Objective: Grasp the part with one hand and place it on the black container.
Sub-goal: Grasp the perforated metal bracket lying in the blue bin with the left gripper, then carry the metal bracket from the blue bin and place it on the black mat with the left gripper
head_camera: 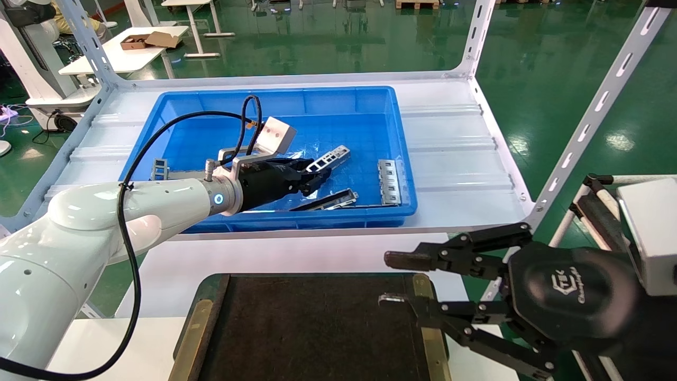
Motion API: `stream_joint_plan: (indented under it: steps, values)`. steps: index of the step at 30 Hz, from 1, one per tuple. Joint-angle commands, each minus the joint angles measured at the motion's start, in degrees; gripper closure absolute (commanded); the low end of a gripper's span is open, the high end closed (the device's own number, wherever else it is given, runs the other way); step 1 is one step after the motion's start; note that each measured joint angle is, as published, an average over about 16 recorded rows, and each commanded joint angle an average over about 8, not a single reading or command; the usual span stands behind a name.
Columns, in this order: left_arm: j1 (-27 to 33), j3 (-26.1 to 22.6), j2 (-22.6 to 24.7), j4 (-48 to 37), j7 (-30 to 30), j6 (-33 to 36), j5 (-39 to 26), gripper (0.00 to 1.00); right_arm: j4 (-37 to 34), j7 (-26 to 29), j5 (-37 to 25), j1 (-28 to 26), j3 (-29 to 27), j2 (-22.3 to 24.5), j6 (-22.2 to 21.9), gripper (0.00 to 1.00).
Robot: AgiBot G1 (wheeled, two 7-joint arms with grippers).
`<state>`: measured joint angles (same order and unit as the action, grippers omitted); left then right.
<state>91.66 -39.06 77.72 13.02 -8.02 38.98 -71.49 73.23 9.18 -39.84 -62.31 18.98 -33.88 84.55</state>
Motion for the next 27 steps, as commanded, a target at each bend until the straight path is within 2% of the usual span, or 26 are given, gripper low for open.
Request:
stream_joint_plan:
  steps: [1,14,27]
  values:
    - [-0.1,-0.3,0.0,0.0,0.0,0.0,0.5,1.00,0.0,0.0,0.0,0.0,0.0,0.0,0.0,1.00]
    - [2.1,0.7,-1.5,-0.8,2.2,4.9,5.0,1.00,0.0,0.0,0.0,0.0,0.0,0.0,0.0,1.00]
    - [4.6,2.8,-8.4,3.6,3.6,23.7,9.5,1.00,0.0,0.0,0.0,0.0,0.0,0.0,0.0,1.00]
